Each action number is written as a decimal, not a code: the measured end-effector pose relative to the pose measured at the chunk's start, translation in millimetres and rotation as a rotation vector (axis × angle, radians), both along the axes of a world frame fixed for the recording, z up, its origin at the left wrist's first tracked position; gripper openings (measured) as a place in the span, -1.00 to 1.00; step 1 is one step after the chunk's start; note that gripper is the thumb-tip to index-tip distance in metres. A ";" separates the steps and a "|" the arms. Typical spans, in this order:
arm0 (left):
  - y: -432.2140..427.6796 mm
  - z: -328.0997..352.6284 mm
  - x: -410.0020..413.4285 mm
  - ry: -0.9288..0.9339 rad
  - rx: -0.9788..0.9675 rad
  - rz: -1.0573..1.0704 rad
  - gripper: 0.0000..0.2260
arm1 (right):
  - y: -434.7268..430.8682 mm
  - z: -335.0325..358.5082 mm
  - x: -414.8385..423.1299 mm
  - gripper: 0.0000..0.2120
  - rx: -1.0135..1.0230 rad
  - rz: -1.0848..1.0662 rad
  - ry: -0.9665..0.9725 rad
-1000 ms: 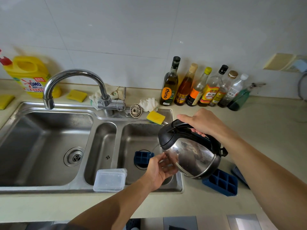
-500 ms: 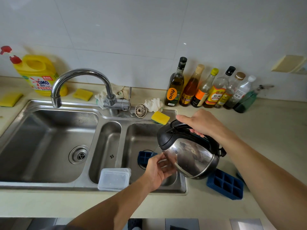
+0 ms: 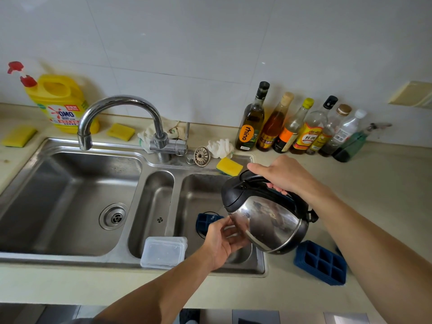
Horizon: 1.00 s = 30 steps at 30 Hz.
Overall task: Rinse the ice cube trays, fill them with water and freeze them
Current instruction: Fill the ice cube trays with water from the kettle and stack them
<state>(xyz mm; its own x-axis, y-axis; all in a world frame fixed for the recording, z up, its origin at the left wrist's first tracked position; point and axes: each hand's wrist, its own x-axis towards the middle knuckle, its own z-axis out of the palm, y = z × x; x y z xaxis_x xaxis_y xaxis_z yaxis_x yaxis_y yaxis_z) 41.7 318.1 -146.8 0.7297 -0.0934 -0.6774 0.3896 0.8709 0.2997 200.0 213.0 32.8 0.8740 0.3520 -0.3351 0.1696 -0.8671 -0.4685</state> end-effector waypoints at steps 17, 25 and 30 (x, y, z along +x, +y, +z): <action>15.1 -4.3 -1.5 -0.008 0.028 0.010 -0.72 | 19.6 -1.9 -0.5 -0.36 0.024 0.020 0.024; 20.6 -5.0 -2.3 0.007 0.042 0.016 -0.76 | 29.0 -3.9 -0.3 -0.31 0.031 0.027 0.031; 22.2 -5.2 -3.0 0.020 0.038 0.024 -0.73 | 31.6 -6.0 0.0 -0.31 0.039 0.023 0.033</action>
